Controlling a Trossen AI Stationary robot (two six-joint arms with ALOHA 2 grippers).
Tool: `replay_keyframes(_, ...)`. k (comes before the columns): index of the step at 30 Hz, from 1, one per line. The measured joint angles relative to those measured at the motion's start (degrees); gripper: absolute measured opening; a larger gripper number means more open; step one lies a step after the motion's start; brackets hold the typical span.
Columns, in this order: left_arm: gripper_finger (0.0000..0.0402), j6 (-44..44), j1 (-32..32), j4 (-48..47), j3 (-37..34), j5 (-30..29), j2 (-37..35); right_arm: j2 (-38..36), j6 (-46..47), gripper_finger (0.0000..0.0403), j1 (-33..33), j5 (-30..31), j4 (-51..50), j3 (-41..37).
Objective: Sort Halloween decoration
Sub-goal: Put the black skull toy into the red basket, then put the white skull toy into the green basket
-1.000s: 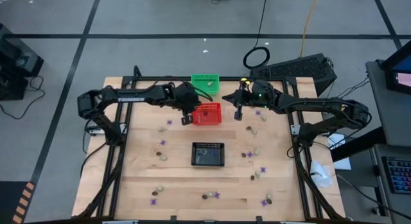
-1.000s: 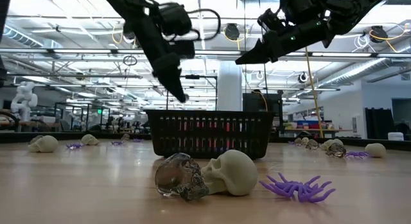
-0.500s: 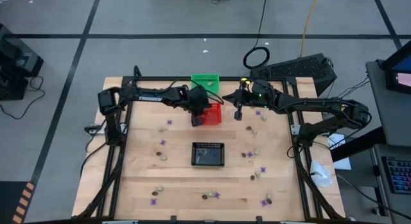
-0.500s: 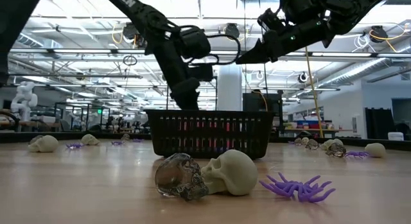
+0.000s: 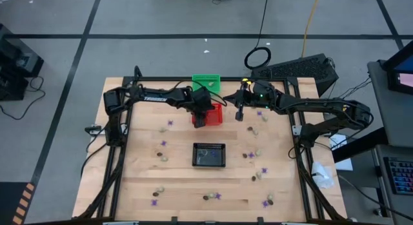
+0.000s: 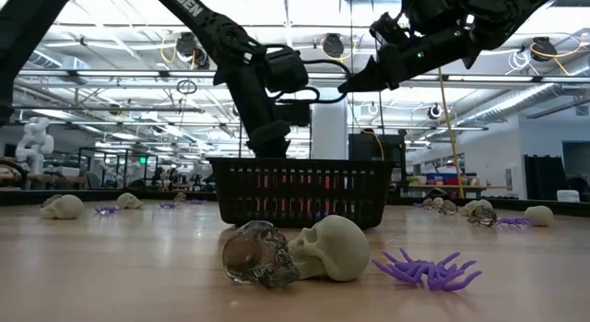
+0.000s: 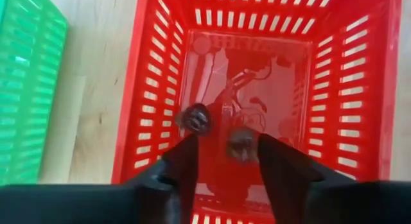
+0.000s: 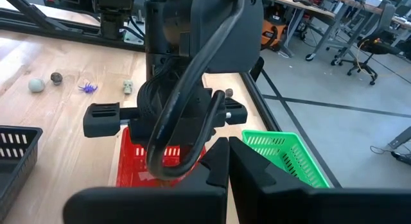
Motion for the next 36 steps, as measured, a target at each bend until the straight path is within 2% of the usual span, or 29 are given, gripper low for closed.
replay_keyframes(3, 0.0180, 0.0, -0.3, -2.3, 1.3, -1.1, 0.0, 0.0, 0.0, 0.0000, 0.0, 0.0, 0.0, 0.0)
replay_keyframes(7, 0.0166, 1.6, -1.9, -6.5, 3.4, -3.0, -2.1, 0.0, 0.0, 0.0000, 0.0, 0.0, 0.0, 0.0)
replay_keyframes(12, 0.0096, 2.6, -5.1, -10.2, 2.7, -3.2, -7.6, 0.0, -0.1, 0.0000, 0.0, -0.2, -1.4, 0.0)
replay_keyframes(16, 0.0020, 1.0, -7.9, -10.2, -2.7, -3.3, -14.0, 0.0, 0.3, 0.0000, -0.4, -0.2, -0.4, -1.9)
replay_keyframes(18, 0.0007, -0.7, -9.6, -10.2, -6.6, -3.3, -17.9, 0.2, 2.4, 0.0000, -0.7, -0.2, 1.6, -4.2)
replay_keyframes(24, 0.0001, -11.3, -17.9, -16.7, -17.6, -3.3, -32.0, 0.4, 8.1, 0.0000, 0.3, -0.4, 7.2, -11.8)
replay_keyframes(28, 0.0000, -20.4, -26.0, -21.7, -21.6, -3.3, -39.3, 0.4, 10.0, 0.0000, 2.1, 0.0, 8.1, -14.9)
replay_keyframes(33, 0.0000, -34.4, -36.0, -27.6, -23.2, -2.8, -42.1, 0.4, 11.0, 0.0000, 3.9, 3.2, 8.7, -15.1)
replay_keyframes(36, 0.0000, -40.9, -42.3, -27.5, -23.9, -0.3, -41.7, 0.4, 11.0, 0.0000, 4.7, 4.4, 9.9, -15.1)
